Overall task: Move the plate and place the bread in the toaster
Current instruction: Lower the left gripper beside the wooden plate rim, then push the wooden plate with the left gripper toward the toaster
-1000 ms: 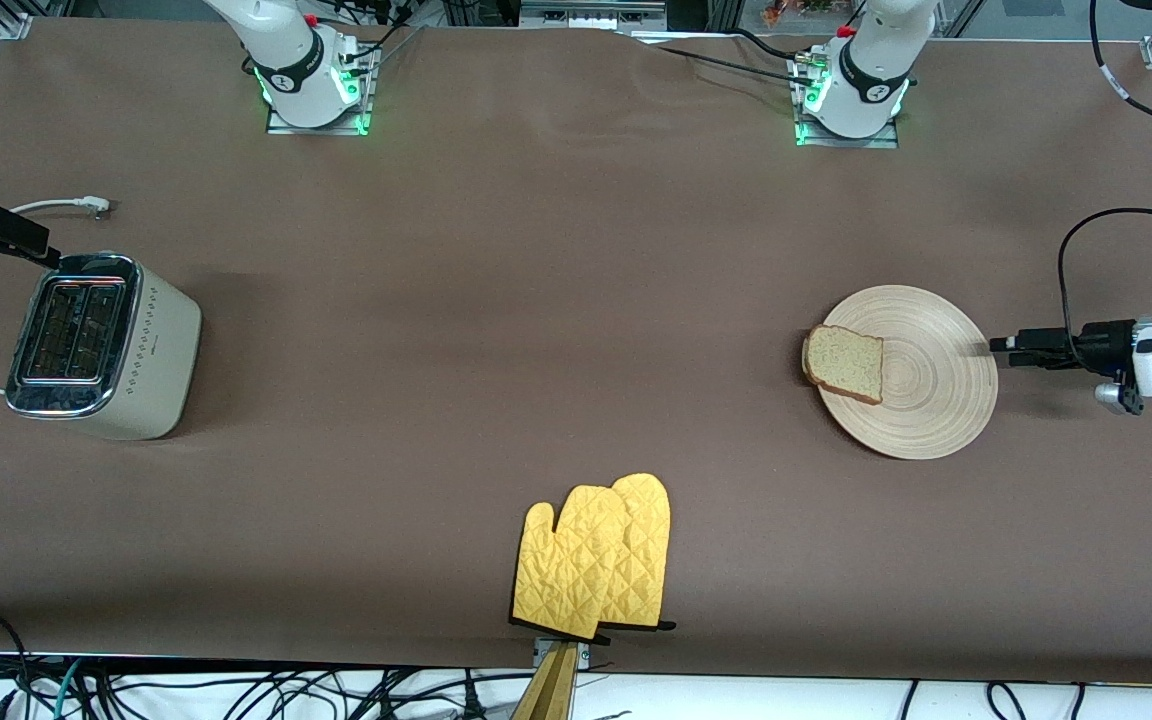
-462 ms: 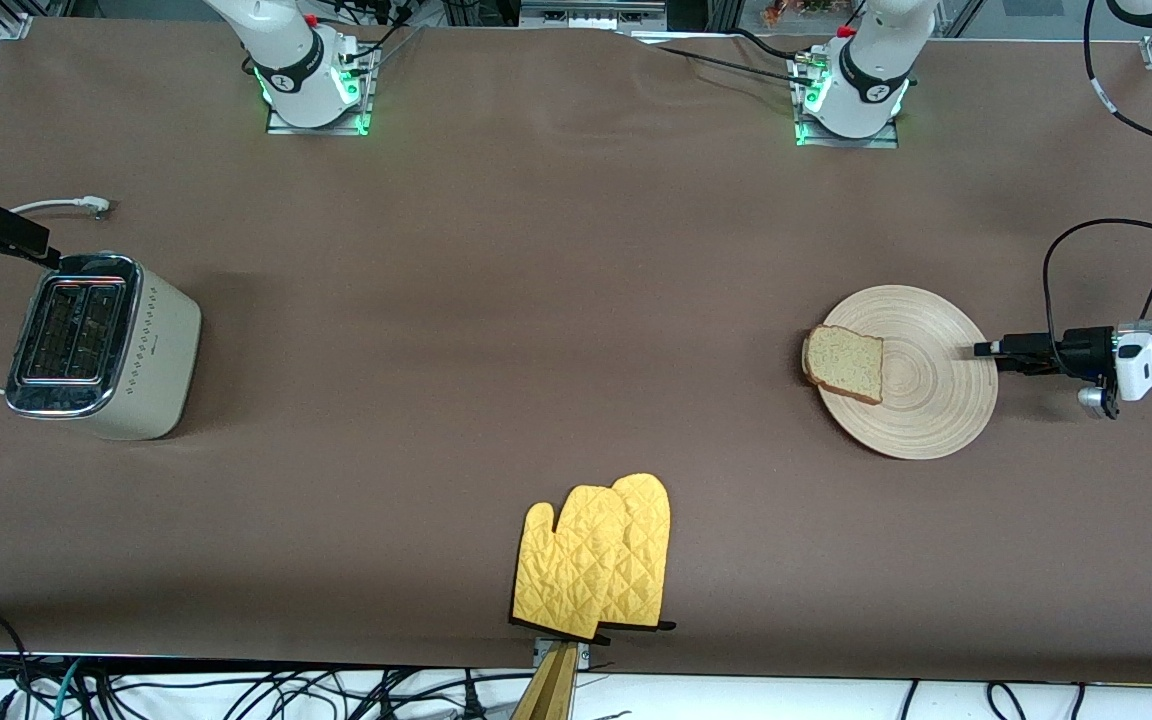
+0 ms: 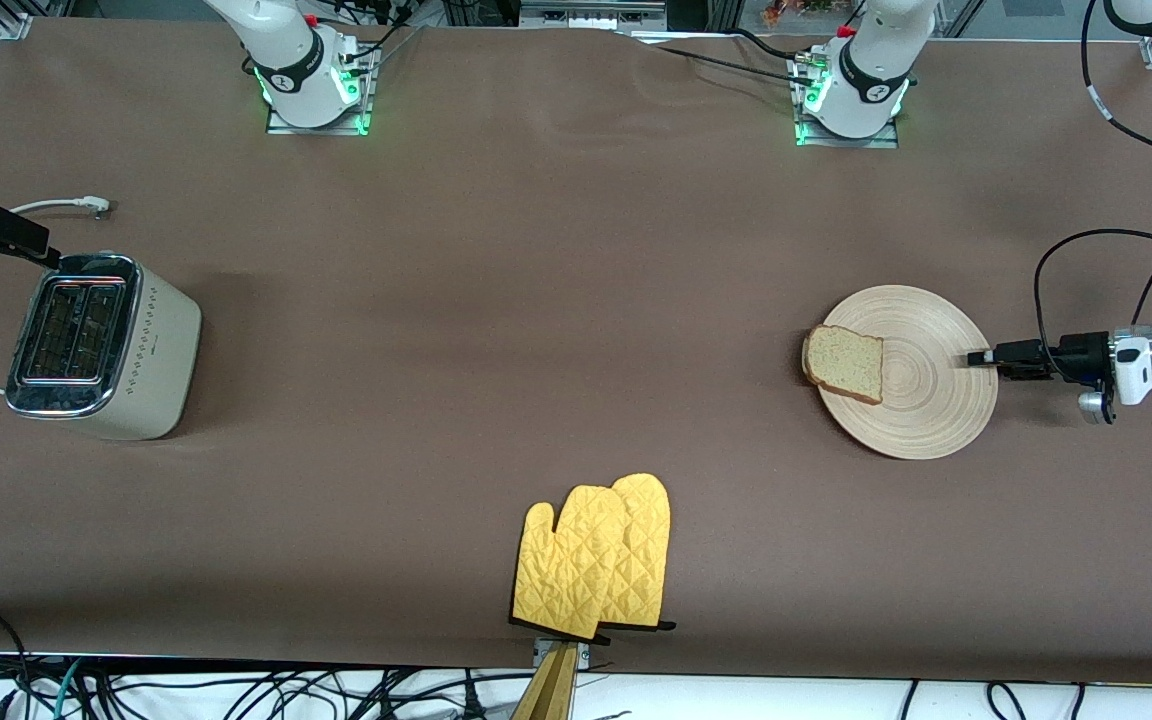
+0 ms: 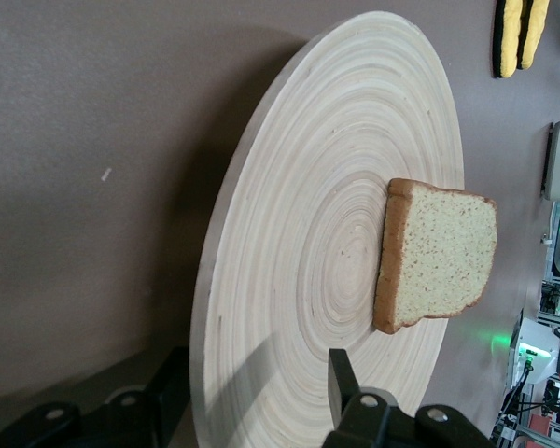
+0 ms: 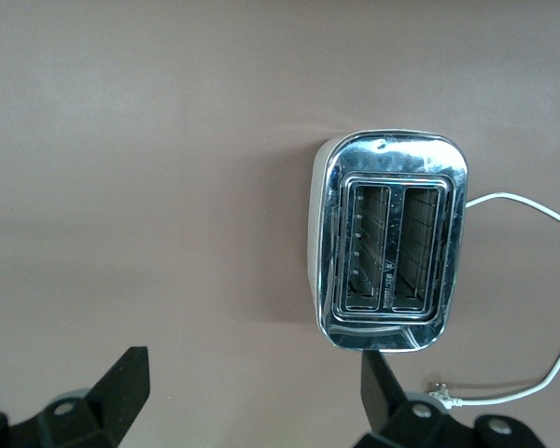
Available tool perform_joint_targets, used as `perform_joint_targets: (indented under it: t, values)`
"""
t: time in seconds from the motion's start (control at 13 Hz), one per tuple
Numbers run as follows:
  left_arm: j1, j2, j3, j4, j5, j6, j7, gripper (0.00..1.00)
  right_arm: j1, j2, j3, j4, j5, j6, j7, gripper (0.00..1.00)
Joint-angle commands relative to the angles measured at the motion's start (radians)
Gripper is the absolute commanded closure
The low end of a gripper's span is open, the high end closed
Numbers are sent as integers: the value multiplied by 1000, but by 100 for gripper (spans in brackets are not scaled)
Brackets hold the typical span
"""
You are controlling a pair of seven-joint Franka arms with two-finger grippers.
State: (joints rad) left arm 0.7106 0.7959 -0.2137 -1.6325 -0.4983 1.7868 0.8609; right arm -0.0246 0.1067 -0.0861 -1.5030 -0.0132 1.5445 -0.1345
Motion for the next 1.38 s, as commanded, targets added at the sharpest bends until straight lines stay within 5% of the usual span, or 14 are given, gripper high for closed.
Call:
perform_joint_targets:
  t: [0.0,0.62,1.31]
  values:
    - [10,25,-7,10,-37,22,53,44,-9,8,3,23,-1,-6,-16,0]
    - [-3,37,-1,3,-32,68,60,100,-11,8,3,23,-1,-6,-16,0]
    - [-14,33,-6,-4,-46,56,44,100,-11,8,5,21,-1,-6,-16,0]
